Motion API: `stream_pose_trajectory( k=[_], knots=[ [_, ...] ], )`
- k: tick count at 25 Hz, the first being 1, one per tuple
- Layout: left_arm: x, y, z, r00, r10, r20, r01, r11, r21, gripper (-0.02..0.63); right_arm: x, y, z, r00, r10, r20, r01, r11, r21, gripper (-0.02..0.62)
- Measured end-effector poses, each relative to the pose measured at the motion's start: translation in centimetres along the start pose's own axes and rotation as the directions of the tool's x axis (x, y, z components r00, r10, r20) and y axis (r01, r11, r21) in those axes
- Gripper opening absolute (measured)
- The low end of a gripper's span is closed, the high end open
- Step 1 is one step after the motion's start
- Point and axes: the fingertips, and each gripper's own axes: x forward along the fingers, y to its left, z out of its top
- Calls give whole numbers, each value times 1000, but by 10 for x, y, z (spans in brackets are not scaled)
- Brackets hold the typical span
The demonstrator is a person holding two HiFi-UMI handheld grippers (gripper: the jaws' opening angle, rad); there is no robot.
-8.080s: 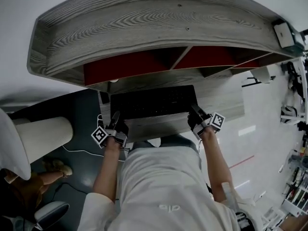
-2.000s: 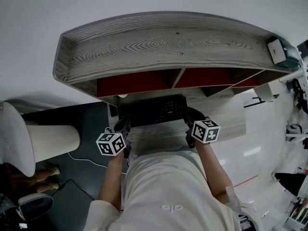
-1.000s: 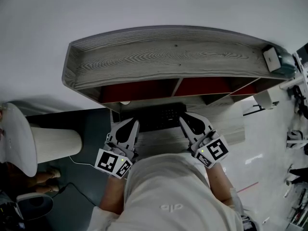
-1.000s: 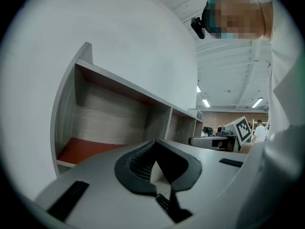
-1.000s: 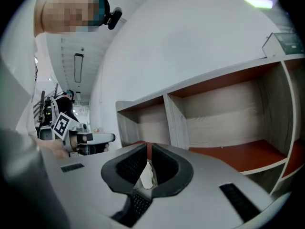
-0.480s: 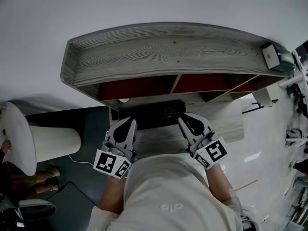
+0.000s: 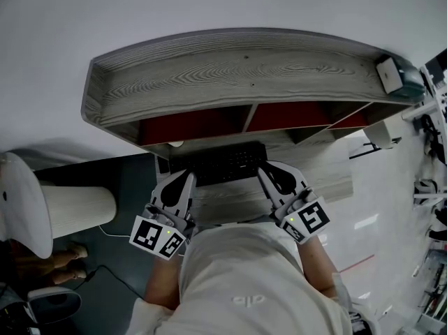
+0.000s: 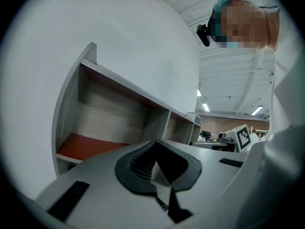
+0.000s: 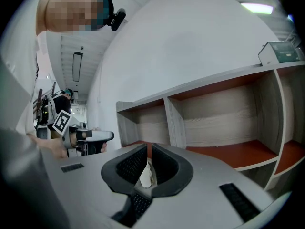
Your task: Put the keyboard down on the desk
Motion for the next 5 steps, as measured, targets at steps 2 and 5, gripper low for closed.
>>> stream_pose_trajectory(
  k=[2, 5],
  knots=[
    [0, 1, -1, 1000, 2, -3, -2, 1000, 9, 14, 0, 0, -1, 1000, -1, -3, 1, 1000, 4, 55],
    [0, 0, -1, 1000, -7, 1, 7, 1000, 20, 14, 0, 0, -3, 1000, -2, -6, 2, 1000, 7, 55]
  ],
)
